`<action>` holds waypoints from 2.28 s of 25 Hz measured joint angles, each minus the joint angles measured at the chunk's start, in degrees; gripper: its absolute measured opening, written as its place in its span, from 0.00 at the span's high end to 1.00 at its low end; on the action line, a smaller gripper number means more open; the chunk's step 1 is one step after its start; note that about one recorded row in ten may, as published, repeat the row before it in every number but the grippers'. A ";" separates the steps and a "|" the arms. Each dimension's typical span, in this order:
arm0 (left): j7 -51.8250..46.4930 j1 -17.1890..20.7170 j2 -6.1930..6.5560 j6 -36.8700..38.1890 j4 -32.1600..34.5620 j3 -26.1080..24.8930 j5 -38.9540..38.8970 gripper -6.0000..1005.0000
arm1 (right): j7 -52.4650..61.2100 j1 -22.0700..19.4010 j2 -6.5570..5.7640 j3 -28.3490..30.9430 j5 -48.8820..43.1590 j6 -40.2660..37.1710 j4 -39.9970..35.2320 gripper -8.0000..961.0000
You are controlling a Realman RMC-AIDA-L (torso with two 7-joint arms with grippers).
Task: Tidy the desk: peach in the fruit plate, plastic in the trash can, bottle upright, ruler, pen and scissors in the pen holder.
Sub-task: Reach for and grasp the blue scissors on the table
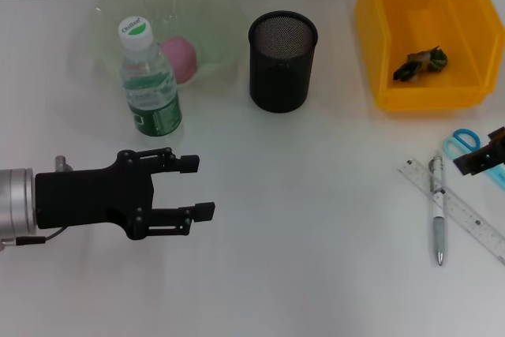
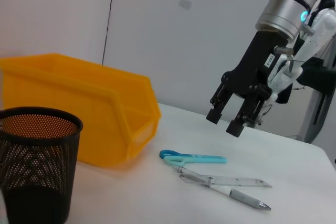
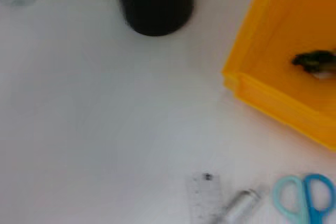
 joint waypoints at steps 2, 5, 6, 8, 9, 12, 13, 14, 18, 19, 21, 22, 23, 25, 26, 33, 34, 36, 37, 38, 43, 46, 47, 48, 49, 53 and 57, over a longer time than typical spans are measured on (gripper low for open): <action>-0.01 -0.01 -0.05 -0.22 0.01 -0.05 0.02 0.22 | 0.77 0.18 0.00 0.01 -2.21 0.69 0.31 0.39; -0.08 -0.08 -0.17 -1.51 -0.09 -0.04 0.06 0.22 | 2.78 1.35 0.01 -0.14 -9.05 1.90 2.87 0.39; -0.08 -0.08 -0.17 -1.51 -0.09 -0.04 0.06 0.22 | 2.78 1.35 0.01 -0.14 -9.05 1.90 2.87 0.39; -0.26 -0.13 -0.31 -2.18 -0.14 -0.05 0.08 0.22 | 2.99 1.83 0.03 -0.80 -10.88 1.88 4.61 0.39; -0.42 -0.14 -0.39 -2.54 -0.14 -0.08 0.09 0.22 | 3.03 1.92 0.03 -1.22 -11.61 2.17 5.37 0.39; -0.81 -0.29 -0.49 -3.58 -0.09 -0.10 0.12 0.22 | 3.15 1.95 -0.06 -2.00 -12.70 3.97 7.44 0.40; -0.85 -0.36 -0.50 -3.90 -0.09 -0.09 0.12 0.22 | 3.14 1.95 -0.11 -2.00 -12.72 4.74 8.12 0.40; -0.86 -0.43 -0.52 -4.15 -0.09 -0.05 0.13 0.22 | 3.13 1.96 -0.13 -1.99 -12.75 5.46 8.71 0.40; -1.16 -0.98 -0.66 -4.51 -0.30 0.10 0.13 0.22 | 2.58 2.56 -0.25 -1.83 -12.84 8.68 12.26 0.40; -1.27 -1.07 -0.68 -4.57 -0.37 0.14 0.13 0.22 | 2.45 2.99 -0.29 -1.74 -12.85 9.43 13.54 0.40; -1.50 -1.22 -0.81 -4.89 -0.37 0.22 0.13 0.22 | 1.83 3.80 -0.34 -1.57 -12.86 11.02 15.59 0.40; -1.52 -1.27 -0.91 -5.03 -0.32 0.24 0.13 0.22 | 1.48 4.17 -0.37 -1.54 -12.86 11.72 16.55 0.41; -1.59 -1.36 -1.04 -5.21 -0.23 0.27 0.13 0.22 | 1.14 4.50 -0.38 -1.53 -12.86 12.34 17.30 0.41; -1.88 -1.53 -1.20 -5.46 -0.13 0.31 0.13 0.22 | -0.21 5.73 -0.38 -1.51 -12.84 13.75 20.18 0.41; -2.07 -1.60 -1.23 -5.59 -0.11 0.34 0.13 0.22 | -0.21 5.73 -0.38 -1.51 -12.84 13.75 20.18 0.41; -3.43 -1.93 -1.17 -6.15 -0.10 0.32 0.12 0.22 | -2.62 6.97 -0.37 -1.37 -12.82 15.66 23.53 0.41; -3.49 -1.93 -1.17 -6.27 -0.09 0.31 0.12 0.22 | -2.76 7.11 -0.37 -1.37 -12.82 15.91 23.94 0.42; -3.63 -1.93 -1.17 -6.73 -0.07 0.33 0.12 0.22 | -2.95 7.25 -0.37 -1.37 -12.82 16.65 24.72 0.42; -3.63 -1.93 -1.17 -6.73 -0.07 0.33 0.12 0.22 | -3.15 7.31 -0.37 -1.37 -12.82 16.98 25.00 0.42; -3.67 -1.97 -1.22 -7.13 -0.09 0.36 0.12 0.22 | -3.27 7.34 -0.37 -1.36 -12.82 17.16 25.11 0.51; -3.76 -2.39 -1.31 -7.24 -0.25 0.36 0.12 0.22 | -4.21 7.78 -0.37 -1.38 -12.78 17.89 26.47 0.61; -3.77 -2.56 -1.34 -7.29 -0.38 0.36 0.12 0.22 | -4.56 8.10 -0.37 -1.39 -12.78 18.74 27.75 0.61; -3.78 -2.63 -1.36 -7.32 -0.41 0.36 0.12 0.22 | -4.73 8.24 -0.37 -1.40 -12.77 18.98 28.17 0.61; -3.78 -2.66 -1.39 -7.34 -0.42 0.36 0.12 0.22 | -4.82 8.34 -0.37 -1.40 -12.73 19.11 28.42 0.62; -3.79 -2.68 -1.40 -7.37 -0.43 0.36 0.12 0.22 | -4.93 8.44 -0.37 -1.40 -12.71 19.20 28.69 0.62; -3.79 -2.72 -1.40 -7.38 -0.45 0.36 0.12 0.22 | -5.05 8.65 -0.37 -1.40 -12.70 19.78 29.38 0.64; -3.79 -2.72 -1.44 -7.38 -0.54 0.36 0.12 0.22 | -5.32 8.72 -0.37 -1.02 -12.63 20.28 29.94 0.66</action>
